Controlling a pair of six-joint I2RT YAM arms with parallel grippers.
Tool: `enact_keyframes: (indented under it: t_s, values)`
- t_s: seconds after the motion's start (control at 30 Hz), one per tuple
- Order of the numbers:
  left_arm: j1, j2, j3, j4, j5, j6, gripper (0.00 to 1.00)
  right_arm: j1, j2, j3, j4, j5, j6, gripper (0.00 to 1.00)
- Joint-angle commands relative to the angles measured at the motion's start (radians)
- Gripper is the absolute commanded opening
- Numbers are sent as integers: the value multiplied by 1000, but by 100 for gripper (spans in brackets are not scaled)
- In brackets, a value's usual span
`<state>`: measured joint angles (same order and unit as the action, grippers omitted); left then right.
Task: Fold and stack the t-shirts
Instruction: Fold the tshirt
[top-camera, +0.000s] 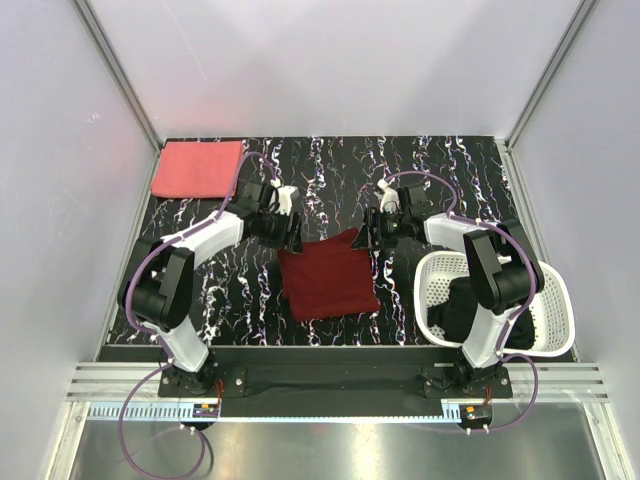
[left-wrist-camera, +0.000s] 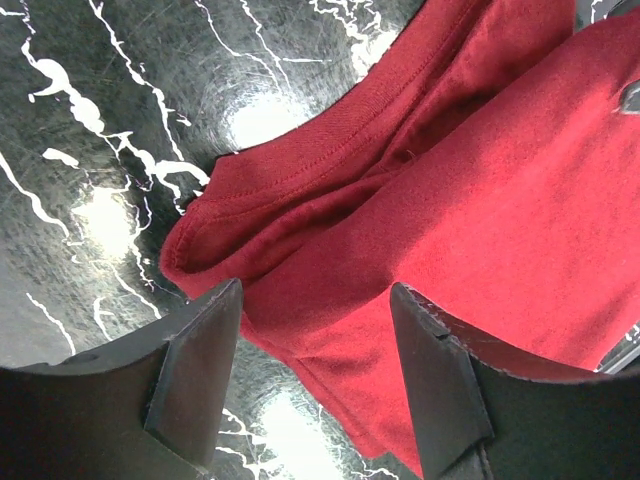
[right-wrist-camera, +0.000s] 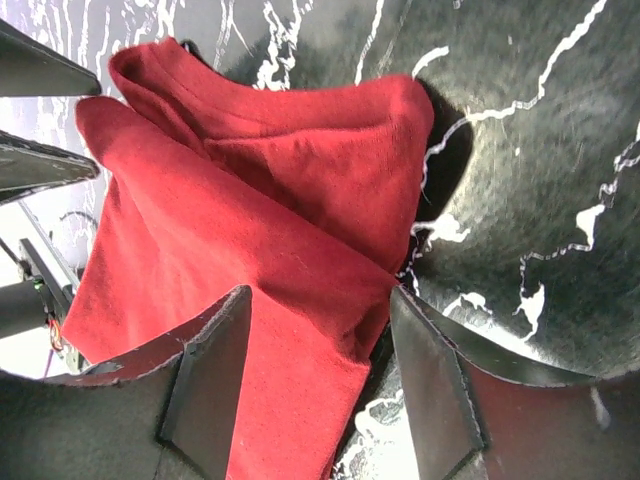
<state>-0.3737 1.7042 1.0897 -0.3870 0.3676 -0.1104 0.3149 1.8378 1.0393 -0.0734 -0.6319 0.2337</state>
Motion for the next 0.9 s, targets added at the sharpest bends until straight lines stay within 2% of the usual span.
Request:
enact_keyframes:
  t_s: [0.0,0.17,0.43,0.77,0.87]
  values:
    - [2,3,-5,30,37,-8,65,-2,-32,-12,43,-26,18,65]
    - [2,-11,-14,25,54,-23,64,-2,-14,19,24,-29,29,63]
    - [1,-29,-34,14,60,-49,63,0,-9,31,34,-29,52,51]
    - [-5,-37,-62,30,16,-74,66,-2,1,56,7,-28,62,45]
    - [-5,-21,-51,36,11,-78,60,-2,9,65,4,-34,69,42]
